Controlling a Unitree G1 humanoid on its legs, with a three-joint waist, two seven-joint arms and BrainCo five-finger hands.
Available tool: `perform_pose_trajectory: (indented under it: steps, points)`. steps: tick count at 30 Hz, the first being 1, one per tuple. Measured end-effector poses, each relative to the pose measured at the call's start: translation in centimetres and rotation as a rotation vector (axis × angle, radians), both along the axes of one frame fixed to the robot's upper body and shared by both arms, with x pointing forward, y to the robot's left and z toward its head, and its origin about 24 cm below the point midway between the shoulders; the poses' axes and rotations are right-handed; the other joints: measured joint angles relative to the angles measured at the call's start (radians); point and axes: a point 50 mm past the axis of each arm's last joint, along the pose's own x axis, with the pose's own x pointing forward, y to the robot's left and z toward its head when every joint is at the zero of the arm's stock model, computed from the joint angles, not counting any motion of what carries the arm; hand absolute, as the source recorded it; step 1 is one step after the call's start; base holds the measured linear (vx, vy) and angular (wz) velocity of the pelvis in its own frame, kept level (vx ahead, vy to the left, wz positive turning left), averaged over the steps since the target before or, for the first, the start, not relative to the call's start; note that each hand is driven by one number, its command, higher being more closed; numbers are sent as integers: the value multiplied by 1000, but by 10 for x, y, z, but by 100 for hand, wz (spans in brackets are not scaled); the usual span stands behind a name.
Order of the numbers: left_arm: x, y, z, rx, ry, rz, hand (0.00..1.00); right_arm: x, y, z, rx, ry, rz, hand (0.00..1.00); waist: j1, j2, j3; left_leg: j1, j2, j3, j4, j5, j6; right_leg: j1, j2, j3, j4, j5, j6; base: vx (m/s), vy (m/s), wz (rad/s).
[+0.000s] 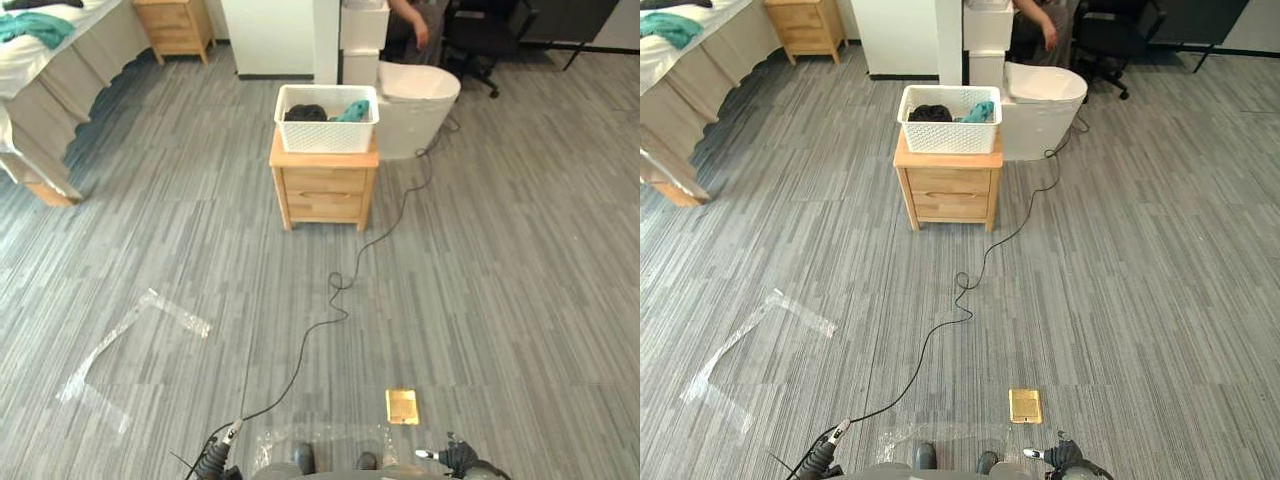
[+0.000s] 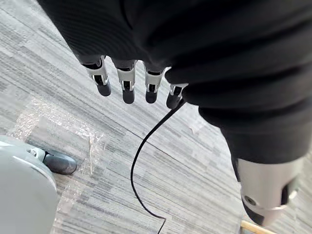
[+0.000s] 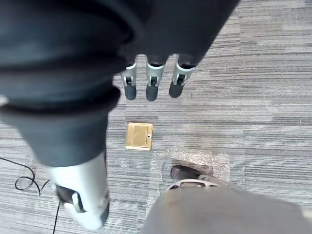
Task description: Pick up the laundry basket with both hands and put the clothes into the washing machine.
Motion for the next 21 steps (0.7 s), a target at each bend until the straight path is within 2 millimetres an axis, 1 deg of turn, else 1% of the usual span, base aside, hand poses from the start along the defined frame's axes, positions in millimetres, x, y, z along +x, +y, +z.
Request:
perform_pose_trajectory:
  steps: [1, 3, 4, 5, 6, 7, 8, 9, 10, 11, 12, 13, 14, 15, 16, 17, 18, 19, 20, 21]
  points:
    - [0, 0, 0, 1, -2, 2, 0, 0, 0, 0, 0, 0, 0, 0, 2, -1, 1, -4, 0, -4, 0, 1, -1, -2, 0, -4, -1, 0, 0, -5, -25, 30]
    - [2, 3, 2, 8, -13, 22, 0, 2, 2, 0, 5, -5, 2, 0, 4, -14, 13, -35, -2, -11, 45, -9, 3, -4, -4, -19, -2, -3, -6, -17, -31, 36]
    - [13, 8, 7, 25, -58, 32, 0, 10, 5, 2, 9, -23, 11, 0, 4, -28, 52, -156, 5, 5, 280, -87, -7, -4, -13, -43, 10, -3, -10, -41, -41, 49]
    - [17, 9, 8, 23, -77, 48, 0, 13, 5, 3, 8, -31, 14, 0, 8, -29, 73, -194, 14, 21, 365, -108, -27, 7, -13, -49, 10, -3, -23, -50, -37, 51]
    - [21, 10, 10, 22, -95, 62, 0, 17, 5, 3, 9, -39, 17, 0, 9, -35, 95, -230, 19, 38, 450, -128, -46, 22, -17, -52, 10, -10, -57, -68, -18, 37]
    - [25, 11, 12, 25, -112, 68, 0, 22, 3, 5, 2, -51, 21, 0, 7, -25, 122, -296, 55, 79, 594, -175, -42, 47, -10, -70, 13, -30, -93, -72, 39, 46]
    - [24, 11, 12, 25, -111, 68, 0, 23, 0, 6, -9, -48, 28, 0, 9, -22, 128, -348, 94, 112, 630, -186, -31, 53, -9, -81, 19, -51, -96, -56, 47, 41]
    - [24, 12, 12, 26, -109, 67, 0, 23, -1, 6, -12, -47, 29, 0, 14, -18, 129, -370, 108, 122, 616, -184, -28, 54, -11, -83, 24, -58, -89, 33, 143, 21]
    - [22, 12, 11, 25, -101, 68, 0, 23, -3, 6, -22, -47, 36, 0, 25, -8, 130, -404, 126, 118, 551, -177, -31, 54, -16, -82, 29, -73, -71, 84, 141, -1]
    - [17, 11, 9, 22, -87, 70, 0, 23, -4, 6, -25, -45, 36, 0, 36, -5, 129, -415, 135, 116, 474, -159, -34, 53, -26, -79, 33, -83, -55, 162, 242, -7]
    - [11, 11, 8, 20, -68, 75, 0, 22, -4, 6, -25, -44, 35, 0, 38, -6, 128, -419, 136, 114, 395, -135, -37, 53, -38, -77, 34, -94, -39, 222, 256, -12]
    - [4, 11, 6, 18, -48, 81, 0, 21, -4, 6, -23, -38, 32, 0, 41, -10, 126, -416, 136, 121, 344, -83, -41, 61, -58, -72, 38, -113, -13, 352, 330, -15]
    - [-6, 11, 4, 16, -21, 93, 0, 18, -3, 5, -22, -30, 30, 0, 56, -10, 111, -416, 115, 140, 356, -42, -20, 59, -89, -57, 56, -137, 17, 359, 286, -21]
    - [-7, 12, 3, 17, -18, 106, 0, 16, -3, 4, -21, -25, 25, 0, 61, -23, 110, -425, 102, 142, 388, -45, -13, 55, -110, -51, 78, -157, 31, 439, 277, -23]
    - [-11, 13, 3, 16, -10, 128, 0, 12, -2, 2, -9, -12, 10, 0, 63, -40, 103, -451, 83, 143, 467, -81, 39, 39, -145, -49, 154, -191, 65, 475, 254, -12]
    - [-14, 14, 1, 13, 6, 132, 0, 12, 0, 2, 5, -15, -18, 0, 60, -51, 104, -452, 71, 150, 540, -148, 72, -7, -190, -39, 324, -230, 102, 479, 250, -8]
    - [-14, 14, 1, 13, 9, 132, 0, 12, -1, 2, 6, -20, -27, 0, 59, -52, 104, -441, 71, 156, 566, -175, 78, -48, -211, -22, 447, -228, 103, 463, 253, -9]
    - [-15, 17, 2, 20, 10, 129, 0, 13, -1, 2, 10, -27, -42, 0, 59, -56, 103, -412, 70, 169, 589, -201, 101, -112, -244, 2, 629, -191, 96, 461, 236, -15]
    - [-14, 18, 2, 22, 10, 124, 0, 17, -1, 4, 16, -49, -57, 0, 56, -63, 107, -354, 65, 181, 603, -241, 116, -200, -288, 24, 886, -118, 77, 558, 226, -18]
    - [-10, 21, 4, 30, 0, 120, 0, 22, -2, 6, 21, -72, -65, 0, 53, -59, 112, -289, 65, 186, 588, -265, 119, -270, -309, 17, 1082, -106, 58, 469, 143, -14]
